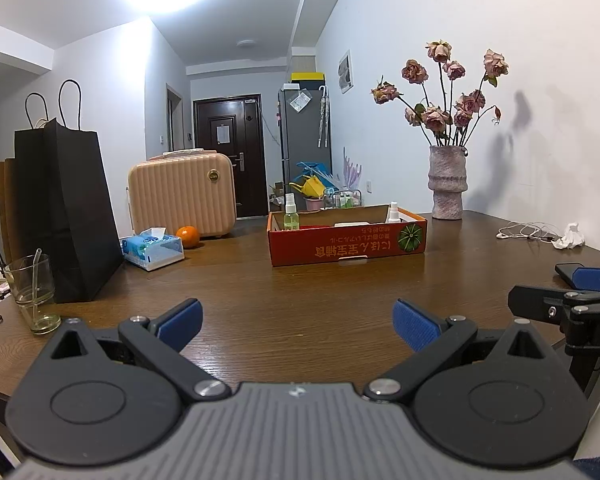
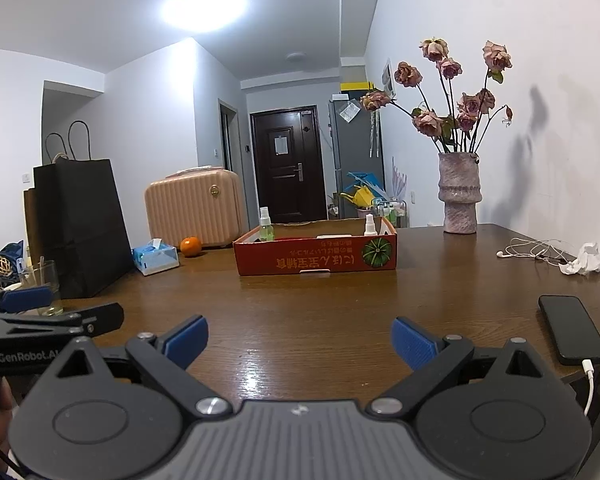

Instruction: Organize rigid objects

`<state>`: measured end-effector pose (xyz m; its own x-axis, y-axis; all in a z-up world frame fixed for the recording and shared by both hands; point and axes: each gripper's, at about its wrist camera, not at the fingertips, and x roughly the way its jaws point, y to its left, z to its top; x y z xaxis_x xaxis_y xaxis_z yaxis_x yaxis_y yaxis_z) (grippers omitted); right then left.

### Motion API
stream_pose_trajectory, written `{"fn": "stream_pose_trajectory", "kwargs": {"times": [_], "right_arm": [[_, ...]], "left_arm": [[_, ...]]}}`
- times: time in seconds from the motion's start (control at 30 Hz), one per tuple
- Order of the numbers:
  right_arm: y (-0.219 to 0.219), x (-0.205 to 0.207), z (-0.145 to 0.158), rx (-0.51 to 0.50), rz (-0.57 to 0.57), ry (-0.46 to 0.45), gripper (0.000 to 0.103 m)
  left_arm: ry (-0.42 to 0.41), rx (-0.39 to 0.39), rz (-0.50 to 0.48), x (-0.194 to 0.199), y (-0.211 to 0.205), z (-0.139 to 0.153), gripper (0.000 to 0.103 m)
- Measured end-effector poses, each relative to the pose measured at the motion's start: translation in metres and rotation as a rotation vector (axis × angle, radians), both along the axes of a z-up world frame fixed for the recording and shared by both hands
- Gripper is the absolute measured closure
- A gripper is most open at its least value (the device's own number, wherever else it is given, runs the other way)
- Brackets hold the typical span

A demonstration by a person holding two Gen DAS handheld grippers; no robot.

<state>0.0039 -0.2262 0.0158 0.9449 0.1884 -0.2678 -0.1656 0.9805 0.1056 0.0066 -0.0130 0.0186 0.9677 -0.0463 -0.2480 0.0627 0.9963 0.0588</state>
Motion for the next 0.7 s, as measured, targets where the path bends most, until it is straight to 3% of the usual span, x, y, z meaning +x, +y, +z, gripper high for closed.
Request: {"fn": "stream_pose_trajectory", "kwargs": {"times": [0.7], "right_arm": [[0.0015,-0.0006,-0.0015,0.000,0.004,0.002,0.004]], "left_arm": [[-0.006,-0.001,0.001,-0.0008,0.0000,0.0004,0.000]]}}
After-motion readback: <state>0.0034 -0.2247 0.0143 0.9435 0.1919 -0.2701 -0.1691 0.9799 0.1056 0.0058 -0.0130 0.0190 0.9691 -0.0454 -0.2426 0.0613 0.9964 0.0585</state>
